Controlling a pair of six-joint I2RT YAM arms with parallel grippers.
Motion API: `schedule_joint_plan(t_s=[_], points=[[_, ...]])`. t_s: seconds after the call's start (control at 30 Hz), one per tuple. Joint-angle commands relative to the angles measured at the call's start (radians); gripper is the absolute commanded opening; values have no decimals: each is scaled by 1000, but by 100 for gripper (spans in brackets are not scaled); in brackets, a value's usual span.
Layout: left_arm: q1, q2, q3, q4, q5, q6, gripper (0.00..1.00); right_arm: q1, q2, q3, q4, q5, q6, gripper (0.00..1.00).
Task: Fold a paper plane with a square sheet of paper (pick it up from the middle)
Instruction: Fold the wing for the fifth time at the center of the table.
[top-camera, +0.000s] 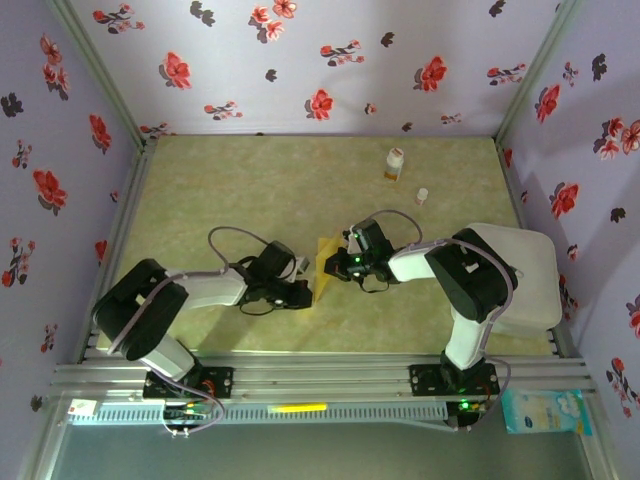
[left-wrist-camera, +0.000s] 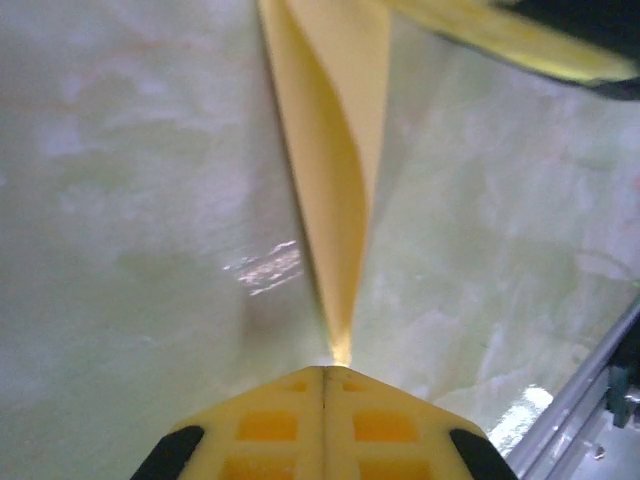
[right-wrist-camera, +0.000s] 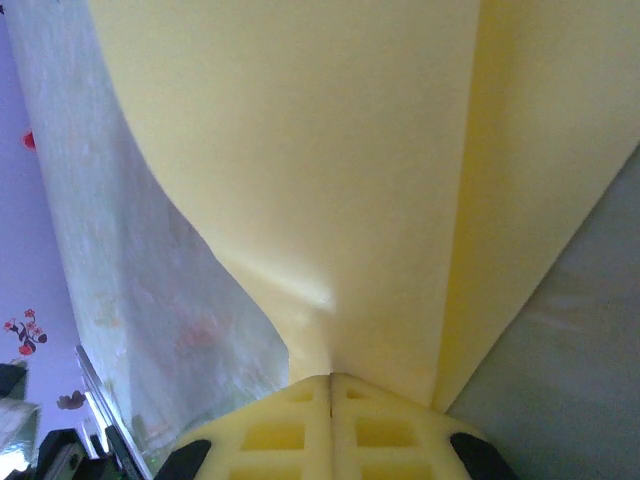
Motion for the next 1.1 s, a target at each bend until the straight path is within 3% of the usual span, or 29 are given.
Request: schedule_joint_plan(t_s=[0.0,0.5,1.07], points=[[2,-49,25,4,-14,-24,0,-13,34,7,-40,73,1,2],[45,133,177,93,51,-23,5,-13,39,1,-8,61,22,2],[47,233,181,-48,-91,63,0,-17,23,16,-18,51,18,3]])
